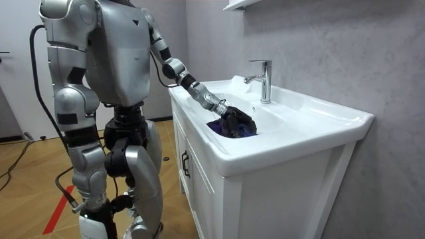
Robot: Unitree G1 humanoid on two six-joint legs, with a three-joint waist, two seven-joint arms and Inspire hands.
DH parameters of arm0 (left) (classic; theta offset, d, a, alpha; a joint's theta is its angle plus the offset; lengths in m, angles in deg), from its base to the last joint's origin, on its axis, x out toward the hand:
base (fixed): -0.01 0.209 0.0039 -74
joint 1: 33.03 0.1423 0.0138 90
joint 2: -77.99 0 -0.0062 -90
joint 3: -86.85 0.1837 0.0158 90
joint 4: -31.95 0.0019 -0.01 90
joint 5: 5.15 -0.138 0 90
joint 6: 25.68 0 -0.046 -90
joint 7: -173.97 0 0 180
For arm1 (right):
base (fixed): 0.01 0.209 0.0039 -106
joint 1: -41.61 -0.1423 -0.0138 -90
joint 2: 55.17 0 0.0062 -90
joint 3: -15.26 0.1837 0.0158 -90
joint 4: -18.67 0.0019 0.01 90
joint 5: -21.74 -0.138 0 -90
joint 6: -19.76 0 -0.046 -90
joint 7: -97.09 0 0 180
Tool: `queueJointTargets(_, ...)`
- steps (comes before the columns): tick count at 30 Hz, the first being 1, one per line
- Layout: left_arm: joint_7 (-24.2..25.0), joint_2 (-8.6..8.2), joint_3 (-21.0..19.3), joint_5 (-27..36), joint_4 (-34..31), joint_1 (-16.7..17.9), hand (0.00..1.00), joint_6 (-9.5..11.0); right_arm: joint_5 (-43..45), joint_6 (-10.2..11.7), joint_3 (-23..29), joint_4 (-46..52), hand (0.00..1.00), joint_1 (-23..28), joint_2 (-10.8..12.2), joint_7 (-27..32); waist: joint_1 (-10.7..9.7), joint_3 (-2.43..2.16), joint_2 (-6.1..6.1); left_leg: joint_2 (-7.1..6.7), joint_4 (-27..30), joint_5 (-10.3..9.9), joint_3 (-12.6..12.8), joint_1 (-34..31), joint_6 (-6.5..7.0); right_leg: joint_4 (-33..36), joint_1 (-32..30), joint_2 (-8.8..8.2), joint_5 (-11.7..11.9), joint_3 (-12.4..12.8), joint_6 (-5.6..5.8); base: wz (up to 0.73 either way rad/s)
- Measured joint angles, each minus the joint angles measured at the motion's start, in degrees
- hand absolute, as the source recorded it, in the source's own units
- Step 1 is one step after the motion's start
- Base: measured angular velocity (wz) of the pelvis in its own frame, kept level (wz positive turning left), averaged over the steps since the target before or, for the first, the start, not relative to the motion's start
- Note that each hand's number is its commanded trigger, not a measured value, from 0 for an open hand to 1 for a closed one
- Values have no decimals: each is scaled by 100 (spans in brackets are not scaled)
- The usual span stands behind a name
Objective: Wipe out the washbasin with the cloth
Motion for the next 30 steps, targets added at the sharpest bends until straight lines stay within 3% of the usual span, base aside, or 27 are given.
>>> queueJointTargets(7,-44,147,-166,-1625,251,-5,100,-7,3,-55,41,23,0,113,-43,-124,2,2,16,36,6,-1,41,59,-1,-25,35,93,31,76,-53,-7)
queueJointTargets(10,-35,244,-226,-2444,412,46,100,-126,157,-62,117,-30,0,140,-76,-185,11,8,17,37,-11,0,74,163,-2,-8,80,113,24,136,-61,-11)
queueJointTargets(12,-79,402,-281,-2874,488,201,100,-181,239,-61,313,-117,0,177,-83,-202,42,1,26,46,-59,-1,181,257,-3,-7,102,160,34,273,-62,-25)
queueJointTargets(16,-144,660,-361,-2976,710,308,100,-279,431,-117,354,-158,0,194,-142,-214,62,-13,41,50,-69,-1,185,302,-3,-5,129,179,53,318,-60,-9)
queueJointTargets(21,-160,977,-854,-3065,850,713,100,-432,489,-188,743,-198,0,213,-207,-200,176,-85,106,52,-119,4,186,351,-11,-16,165,199,71,328,-66,-3)
queueJointTargets(26,-304,1038,-1490,-3096,860,1097,100,-439,574,-190,1004,-174,0,292,-202,-88,448,-115,78,71,-175,16,177,570,-32,-28,375,215,70,310,-89,-3)
queueJointTargets(30,-430,1046,-1808,-3092,853,1292,100,-438,597,-182,1130,-133,0,280,-206,-39,694,-185,31,102,-178,17,148,656,-36,-98,491,255,57,316,-107,2)
